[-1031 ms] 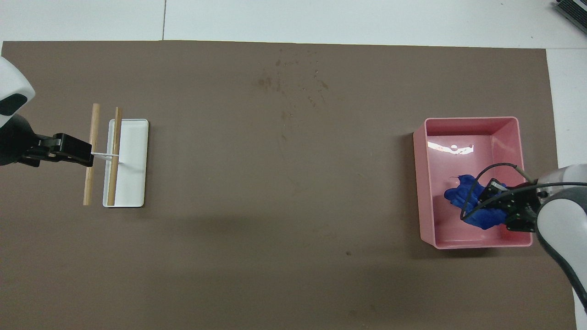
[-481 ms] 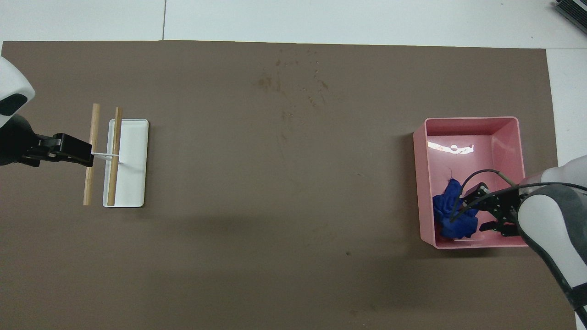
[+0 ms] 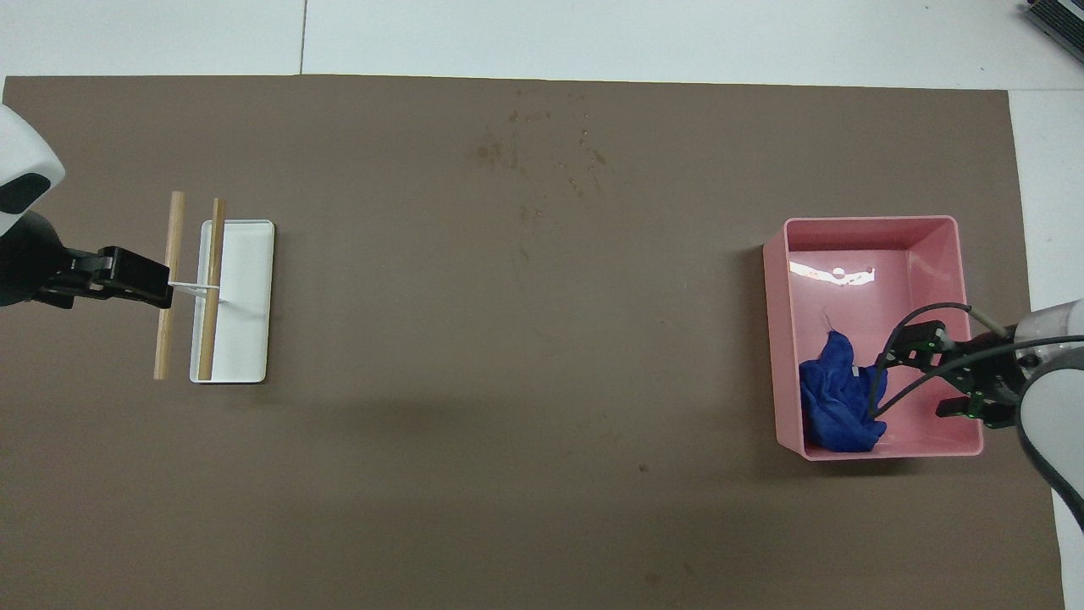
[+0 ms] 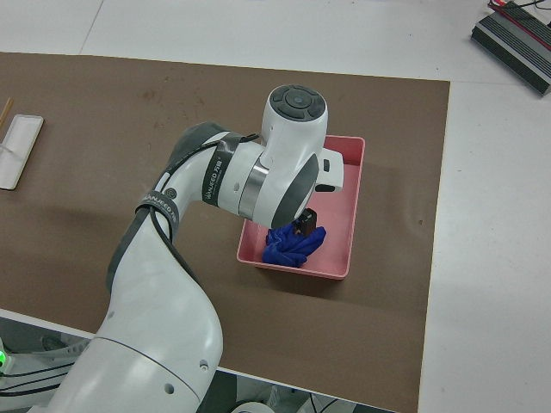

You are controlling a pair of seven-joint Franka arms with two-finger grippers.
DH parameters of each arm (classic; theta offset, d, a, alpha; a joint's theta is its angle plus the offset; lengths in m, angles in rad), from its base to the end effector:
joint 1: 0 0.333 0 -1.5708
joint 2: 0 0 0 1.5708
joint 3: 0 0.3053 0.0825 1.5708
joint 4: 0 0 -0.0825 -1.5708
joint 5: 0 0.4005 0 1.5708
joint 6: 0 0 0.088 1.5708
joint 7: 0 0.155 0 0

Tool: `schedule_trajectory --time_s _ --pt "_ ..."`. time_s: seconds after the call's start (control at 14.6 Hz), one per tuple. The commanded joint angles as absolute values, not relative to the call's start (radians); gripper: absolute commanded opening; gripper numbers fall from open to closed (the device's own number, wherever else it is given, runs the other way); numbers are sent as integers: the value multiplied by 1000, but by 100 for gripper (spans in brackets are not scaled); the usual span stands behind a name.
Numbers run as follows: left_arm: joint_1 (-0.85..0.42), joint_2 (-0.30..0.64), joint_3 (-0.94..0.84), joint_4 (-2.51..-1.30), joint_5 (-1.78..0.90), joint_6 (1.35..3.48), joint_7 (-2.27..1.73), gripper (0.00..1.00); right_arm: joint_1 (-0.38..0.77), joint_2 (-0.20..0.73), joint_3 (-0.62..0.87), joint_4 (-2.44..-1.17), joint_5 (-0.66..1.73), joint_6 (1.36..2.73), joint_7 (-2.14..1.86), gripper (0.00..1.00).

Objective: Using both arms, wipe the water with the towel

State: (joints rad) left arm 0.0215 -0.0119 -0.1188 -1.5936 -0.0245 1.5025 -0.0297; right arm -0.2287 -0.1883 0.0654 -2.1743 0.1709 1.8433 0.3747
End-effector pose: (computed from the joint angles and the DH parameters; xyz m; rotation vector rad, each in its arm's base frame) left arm 0.5527 -0.0582 0.5559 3.1192 -0.1065 -0.1258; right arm 0.4865 -0.0583 0.3976 -2.8663 0.8834 0.2365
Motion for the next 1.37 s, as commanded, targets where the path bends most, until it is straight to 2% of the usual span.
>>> schedule_trajectory --time_s 0.0,0.14,0.27,0.41,0.62,0.82,1.31 --pt "31 -29 -124 -1611 -15 1496 -17 100 -233 -209 84 -2119 88 1809 234 100" --pt "31 -29 -124 -1611 -15 1496 -17 100 -221 -193 94 -2022 46 1776 140 100" --pt "31 -29 -124 -1611 -15 1496 -17 100 -197 -137 95 -1894 6 1717 137 100" --pt "31 -29 -124 -1611 -15 1497 -17 100 -138 -60 95 -1722 -35 1630 138 100" --pt "31 -29 -124 -1611 -15 1497 -17 100 -46 15 95 -1551 -86 1540 175 100" --pt "31 -29 -124 -1611 -15 1496 -17 100 6 23 95 -1529 -65 1534 248 100" --pt "31 -29 -124 -1611 -15 1497 -17 100 -31 -38 74 -1516 -35 1491 245 100"
